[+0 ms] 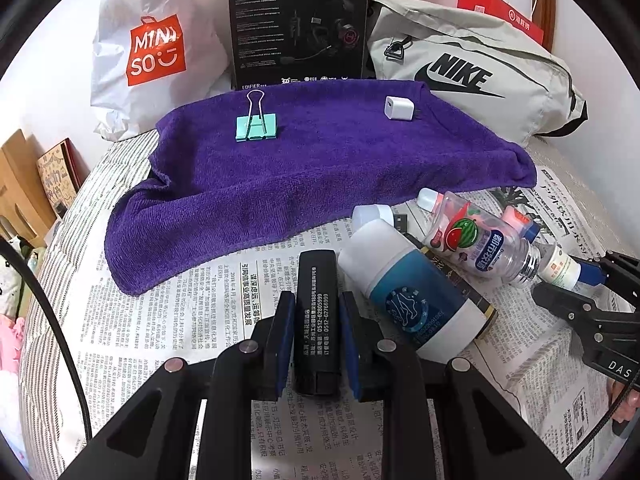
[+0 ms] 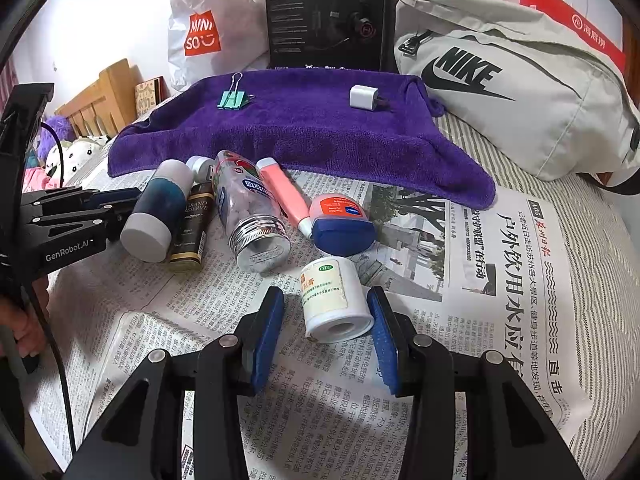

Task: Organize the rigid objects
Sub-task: 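Carry the black case and white jar onto the purple towel and release both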

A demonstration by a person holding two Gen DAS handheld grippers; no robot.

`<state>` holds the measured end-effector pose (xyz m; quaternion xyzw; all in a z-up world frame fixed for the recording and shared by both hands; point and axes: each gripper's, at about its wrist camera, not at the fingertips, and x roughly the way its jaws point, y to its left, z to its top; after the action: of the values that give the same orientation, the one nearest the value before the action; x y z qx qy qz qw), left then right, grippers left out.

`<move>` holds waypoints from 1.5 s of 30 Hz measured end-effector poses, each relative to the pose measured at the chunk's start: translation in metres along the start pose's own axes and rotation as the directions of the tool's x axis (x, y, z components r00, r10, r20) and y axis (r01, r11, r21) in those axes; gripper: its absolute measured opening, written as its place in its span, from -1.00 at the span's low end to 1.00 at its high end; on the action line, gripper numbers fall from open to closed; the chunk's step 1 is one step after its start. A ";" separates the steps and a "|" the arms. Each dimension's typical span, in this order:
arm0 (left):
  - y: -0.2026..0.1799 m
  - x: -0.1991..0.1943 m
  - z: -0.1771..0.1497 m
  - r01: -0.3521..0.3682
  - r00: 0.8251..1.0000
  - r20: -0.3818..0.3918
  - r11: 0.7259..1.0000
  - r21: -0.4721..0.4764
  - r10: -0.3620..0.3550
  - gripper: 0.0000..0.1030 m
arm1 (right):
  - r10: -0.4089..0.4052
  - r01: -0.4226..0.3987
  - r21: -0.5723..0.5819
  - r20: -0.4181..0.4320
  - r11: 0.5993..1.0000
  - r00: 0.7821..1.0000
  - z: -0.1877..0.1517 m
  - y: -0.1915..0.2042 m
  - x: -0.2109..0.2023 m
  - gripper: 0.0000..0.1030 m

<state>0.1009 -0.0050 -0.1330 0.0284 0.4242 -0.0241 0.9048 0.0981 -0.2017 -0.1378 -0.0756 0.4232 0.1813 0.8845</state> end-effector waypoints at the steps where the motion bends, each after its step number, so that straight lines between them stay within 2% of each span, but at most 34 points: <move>1: -0.001 0.000 0.000 -0.005 1.000 0.000 1.000 0.004 0.005 -0.58 | 0.000 0.000 -0.001 0.000 1.000 1.000 0.000 0.001 0.000 -0.15; 12: -0.003 0.000 0.001 -0.015 1.000 -0.001 1.000 0.009 0.015 -0.58 | 0.000 0.000 -0.001 0.000 1.000 1.000 0.000 0.001 0.000 -0.15; 24: 0.006 -0.002 0.000 0.028 1.000 0.001 0.999 -0.017 -0.028 -0.60 | -0.002 0.002 -0.003 0.001 1.000 1.000 0.000 0.000 0.001 -0.16; 28: 0.005 -0.005 -0.002 0.033 0.999 -0.009 0.999 0.010 -0.033 -0.60 | -0.019 0.019 -0.020 0.002 1.000 1.000 -0.001 0.003 -0.002 -0.41; 37: 0.021 -0.021 0.002 0.086 0.996 -0.004 0.995 -0.053 -0.086 -0.60 | 0.043 -0.041 0.035 -0.041 0.999 0.998 -0.003 -0.011 -0.013 -0.42; 45: 0.032 -0.029 0.018 0.089 0.996 0.010 0.993 -0.083 -0.089 -0.60 | 0.069 -0.067 0.043 -0.042 0.997 0.997 0.004 -0.017 -0.021 -0.42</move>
<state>0.0984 0.0261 -0.0982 -0.0283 0.4227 -0.0469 0.9046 0.0957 -0.2218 -0.1197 -0.0466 0.4486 0.2005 0.8697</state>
